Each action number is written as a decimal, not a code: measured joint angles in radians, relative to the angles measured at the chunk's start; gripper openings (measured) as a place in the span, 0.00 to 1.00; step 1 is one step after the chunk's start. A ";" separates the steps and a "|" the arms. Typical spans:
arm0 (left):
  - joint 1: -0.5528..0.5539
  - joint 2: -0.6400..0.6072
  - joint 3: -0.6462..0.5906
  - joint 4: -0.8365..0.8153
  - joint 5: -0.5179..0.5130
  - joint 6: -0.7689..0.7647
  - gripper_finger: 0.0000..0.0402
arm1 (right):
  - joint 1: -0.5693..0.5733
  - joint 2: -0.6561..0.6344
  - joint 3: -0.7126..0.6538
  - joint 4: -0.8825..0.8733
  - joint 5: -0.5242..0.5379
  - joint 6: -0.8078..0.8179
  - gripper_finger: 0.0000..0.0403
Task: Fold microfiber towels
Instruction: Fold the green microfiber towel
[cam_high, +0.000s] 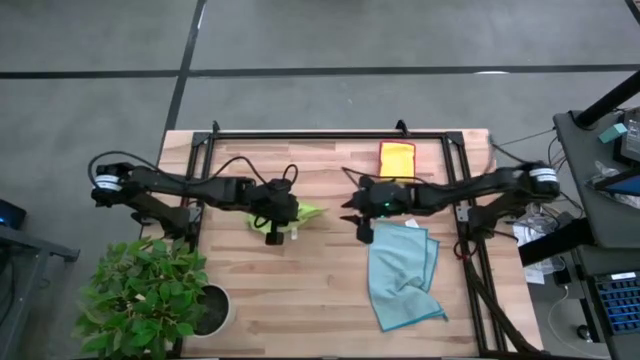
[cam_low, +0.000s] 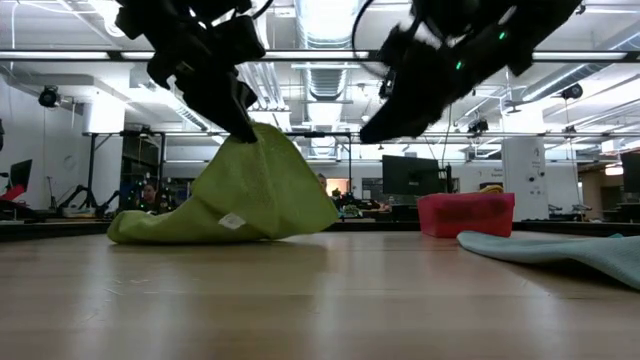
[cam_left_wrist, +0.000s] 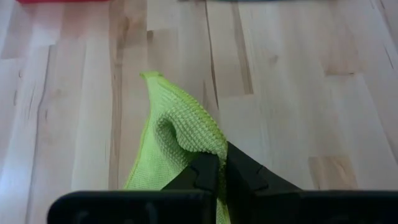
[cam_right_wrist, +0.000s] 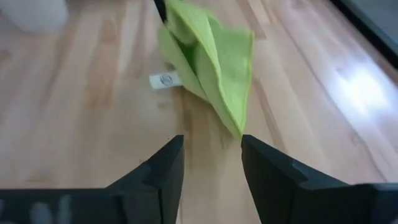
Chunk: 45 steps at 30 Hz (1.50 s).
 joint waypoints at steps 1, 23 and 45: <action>0.000 0.000 0.000 0.001 0.000 0.000 0.00 | -0.005 0.031 0.001 0.023 0.002 -0.007 0.37; -0.003 0.000 0.001 0.017 0.029 -0.001 0.00 | -0.092 0.385 0.004 0.438 -0.078 -0.111 0.34; -0.004 -0.010 0.296 -0.324 0.070 -0.025 0.00 | -0.092 -0.117 0.142 -0.175 0.086 -0.375 0.02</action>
